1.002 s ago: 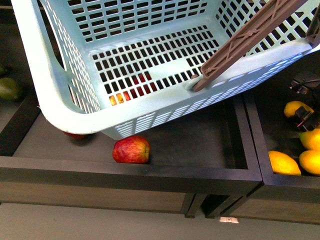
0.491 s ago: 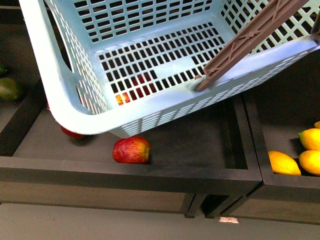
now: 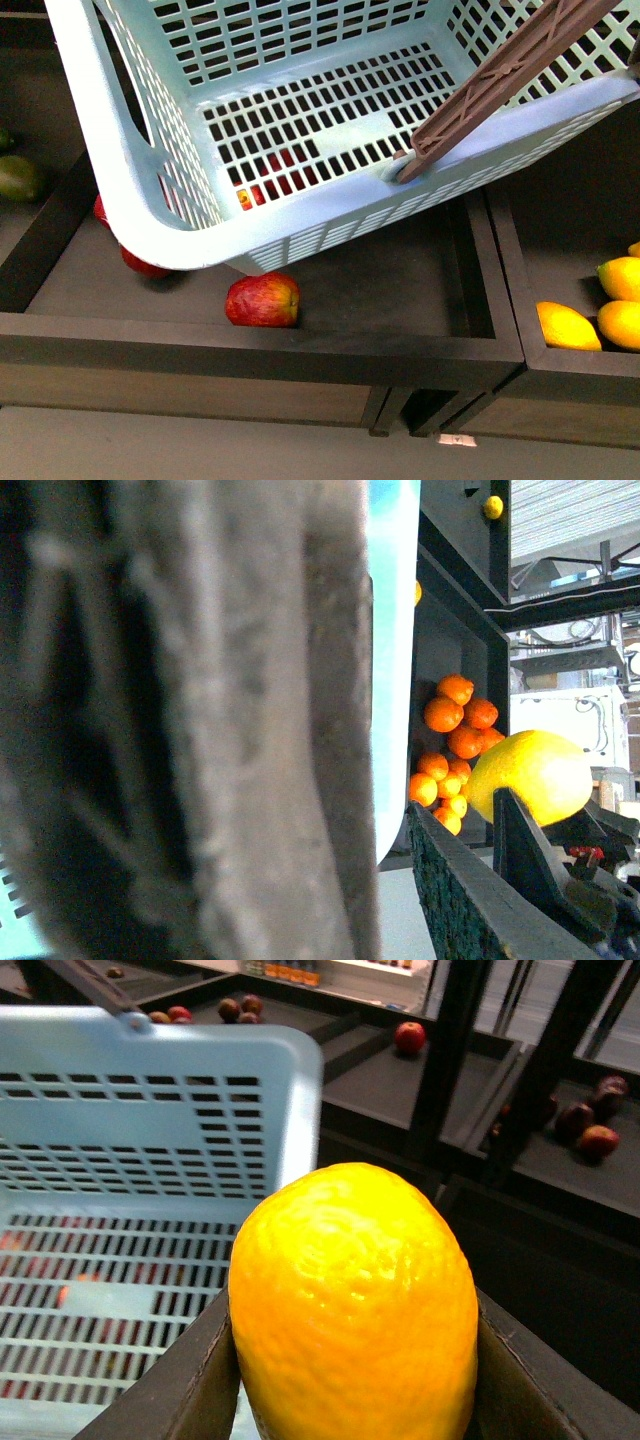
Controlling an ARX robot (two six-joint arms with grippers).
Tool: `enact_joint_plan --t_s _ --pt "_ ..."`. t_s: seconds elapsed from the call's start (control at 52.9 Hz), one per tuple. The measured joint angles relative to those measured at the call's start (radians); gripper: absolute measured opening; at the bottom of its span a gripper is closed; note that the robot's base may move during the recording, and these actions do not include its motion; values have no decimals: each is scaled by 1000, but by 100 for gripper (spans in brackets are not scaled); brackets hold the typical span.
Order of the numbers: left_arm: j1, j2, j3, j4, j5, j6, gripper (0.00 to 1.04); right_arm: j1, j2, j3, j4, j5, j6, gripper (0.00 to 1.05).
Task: Pick lemon and mango into basket
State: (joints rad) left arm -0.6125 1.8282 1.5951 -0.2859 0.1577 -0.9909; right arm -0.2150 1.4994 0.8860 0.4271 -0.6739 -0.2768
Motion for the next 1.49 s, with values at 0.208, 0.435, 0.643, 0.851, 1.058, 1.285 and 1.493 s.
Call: enact_joint_plan --t_s 0.208,0.435,0.643,0.851,1.058,1.285,1.493 --pt "0 0 0 0 -1 0 28 154 -30 -27 -9 111 19 53" --pt "0 0 0 0 0 0 28 295 21 -23 8 268 49 53" --pt "0 1 0 0 0 0 28 346 74 -5 25 382 82 73" --pt "0 3 0 0 5 2 28 317 43 -18 61 438 146 97" --pt "1 6 0 0 -5 0 28 225 -111 -122 74 565 214 96" --pt "-3 6 0 0 -2 4 28 204 -214 -254 232 666 261 79" --pt "-2 7 2 0 -4 6 28 213 -359 -502 325 671 264 31"
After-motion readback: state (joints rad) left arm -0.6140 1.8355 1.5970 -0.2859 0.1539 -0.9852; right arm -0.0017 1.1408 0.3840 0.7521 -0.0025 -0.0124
